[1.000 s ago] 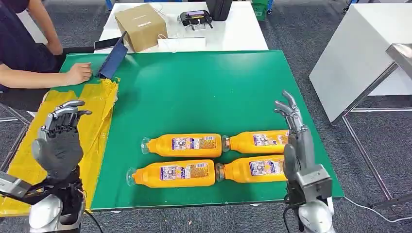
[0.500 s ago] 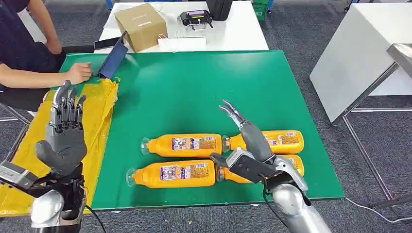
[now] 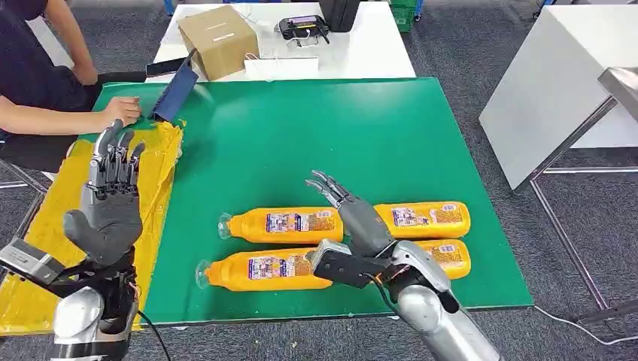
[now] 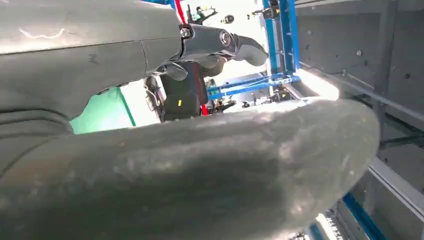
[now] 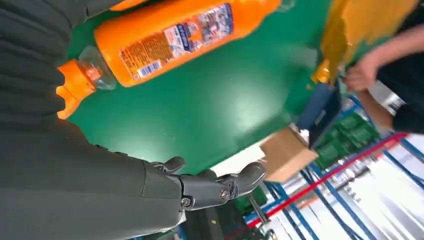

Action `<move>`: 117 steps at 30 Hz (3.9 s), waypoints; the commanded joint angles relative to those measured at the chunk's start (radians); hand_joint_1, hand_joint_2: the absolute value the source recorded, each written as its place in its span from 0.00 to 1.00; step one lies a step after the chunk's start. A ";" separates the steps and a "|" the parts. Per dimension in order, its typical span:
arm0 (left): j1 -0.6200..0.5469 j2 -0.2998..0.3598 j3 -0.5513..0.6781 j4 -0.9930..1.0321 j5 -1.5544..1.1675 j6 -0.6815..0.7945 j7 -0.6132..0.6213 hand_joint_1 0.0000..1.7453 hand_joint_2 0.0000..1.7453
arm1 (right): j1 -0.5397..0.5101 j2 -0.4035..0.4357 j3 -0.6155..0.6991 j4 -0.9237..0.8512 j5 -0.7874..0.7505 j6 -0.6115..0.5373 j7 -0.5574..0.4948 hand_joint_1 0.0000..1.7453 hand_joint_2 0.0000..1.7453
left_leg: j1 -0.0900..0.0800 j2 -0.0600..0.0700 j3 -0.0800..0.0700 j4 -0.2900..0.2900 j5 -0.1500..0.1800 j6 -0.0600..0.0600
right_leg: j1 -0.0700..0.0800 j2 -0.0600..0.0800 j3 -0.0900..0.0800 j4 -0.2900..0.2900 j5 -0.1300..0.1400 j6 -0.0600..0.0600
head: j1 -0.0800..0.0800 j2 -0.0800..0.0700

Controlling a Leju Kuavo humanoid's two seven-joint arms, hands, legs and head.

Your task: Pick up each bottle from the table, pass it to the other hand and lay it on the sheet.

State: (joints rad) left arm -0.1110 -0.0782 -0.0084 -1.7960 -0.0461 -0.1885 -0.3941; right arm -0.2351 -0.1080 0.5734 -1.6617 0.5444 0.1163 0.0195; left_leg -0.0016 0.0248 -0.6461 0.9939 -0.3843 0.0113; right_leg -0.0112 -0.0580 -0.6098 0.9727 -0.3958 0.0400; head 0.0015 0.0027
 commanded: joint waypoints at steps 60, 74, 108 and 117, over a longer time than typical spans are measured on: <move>-0.255 -0.010 -0.139 0.333 0.117 -0.026 0.039 0.00 0.00 | -0.364 0.054 0.793 0.770 0.155 0.309 0.072 1.00 1.00 | 0.002 -0.003 0.011 -0.002 -0.001 -0.001 | 0.001 0.002 0.010 -0.003 -0.002 -0.002 | 0.000 0.000; -0.290 -0.019 -0.160 0.295 0.153 0.002 0.079 0.00 0.00 | -0.357 0.096 0.821 0.782 0.260 0.317 0.109 1.00 1.00 | 0.002 -0.001 0.015 -0.001 -0.001 -0.001 | 0.001 0.003 0.013 -0.003 -0.002 -0.001 | 0.000 0.000; -0.027 0.041 -0.080 0.107 0.378 -0.092 0.163 0.00 1.00 | 0.161 0.140 -0.116 -0.080 -0.372 -0.212 -0.239 1.00 1.00 | 0.001 0.000 0.007 0.000 -0.004 -0.002 | 0.000 0.006 0.006 0.000 -0.003 -0.003 | 0.000 0.000; 0.021 0.038 -0.217 0.088 0.424 -0.202 0.193 0.00 1.00 | 0.067 0.126 -0.050 -0.008 -0.328 -0.139 -0.176 1.00 1.00 | 0.001 0.001 0.009 0.000 -0.005 -0.002 | 0.000 0.008 0.008 -0.001 -0.004 -0.003 | 0.000 0.000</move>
State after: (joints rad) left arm -0.0987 -0.0713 -0.1038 -1.7346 0.3689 -0.3647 -0.2109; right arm -0.0779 0.0408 0.4826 -1.7292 0.2045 -0.0606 -0.1858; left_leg -0.0012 0.0261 -0.6431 0.9938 -0.3866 0.0101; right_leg -0.0111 -0.0550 -0.6076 0.9726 -0.3973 0.0385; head 0.0019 0.0027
